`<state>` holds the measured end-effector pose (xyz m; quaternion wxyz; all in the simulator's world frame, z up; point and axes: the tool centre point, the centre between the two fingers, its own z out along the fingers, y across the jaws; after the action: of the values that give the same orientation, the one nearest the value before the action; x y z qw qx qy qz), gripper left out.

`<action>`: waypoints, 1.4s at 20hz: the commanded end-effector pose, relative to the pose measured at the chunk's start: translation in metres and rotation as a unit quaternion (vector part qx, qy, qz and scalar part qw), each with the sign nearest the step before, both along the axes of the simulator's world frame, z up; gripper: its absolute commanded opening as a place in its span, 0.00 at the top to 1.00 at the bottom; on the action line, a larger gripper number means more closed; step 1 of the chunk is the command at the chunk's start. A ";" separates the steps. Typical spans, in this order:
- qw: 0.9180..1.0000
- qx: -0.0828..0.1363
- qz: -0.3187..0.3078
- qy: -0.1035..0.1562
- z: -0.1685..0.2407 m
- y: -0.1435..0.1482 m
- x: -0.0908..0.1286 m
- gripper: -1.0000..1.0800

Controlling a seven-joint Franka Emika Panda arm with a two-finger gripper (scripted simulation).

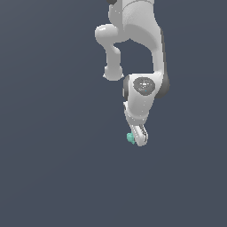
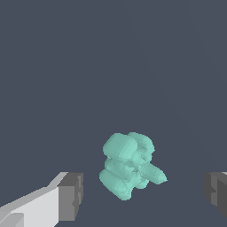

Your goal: Pick up the object and move it to a goal position.

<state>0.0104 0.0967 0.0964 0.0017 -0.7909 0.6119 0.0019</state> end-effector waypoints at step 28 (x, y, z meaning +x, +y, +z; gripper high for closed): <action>0.998 -0.003 -0.066 0.000 -0.055 0.009 -0.001 0.04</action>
<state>0.0090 0.1058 0.0452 -0.0007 -0.7486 0.6630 0.0005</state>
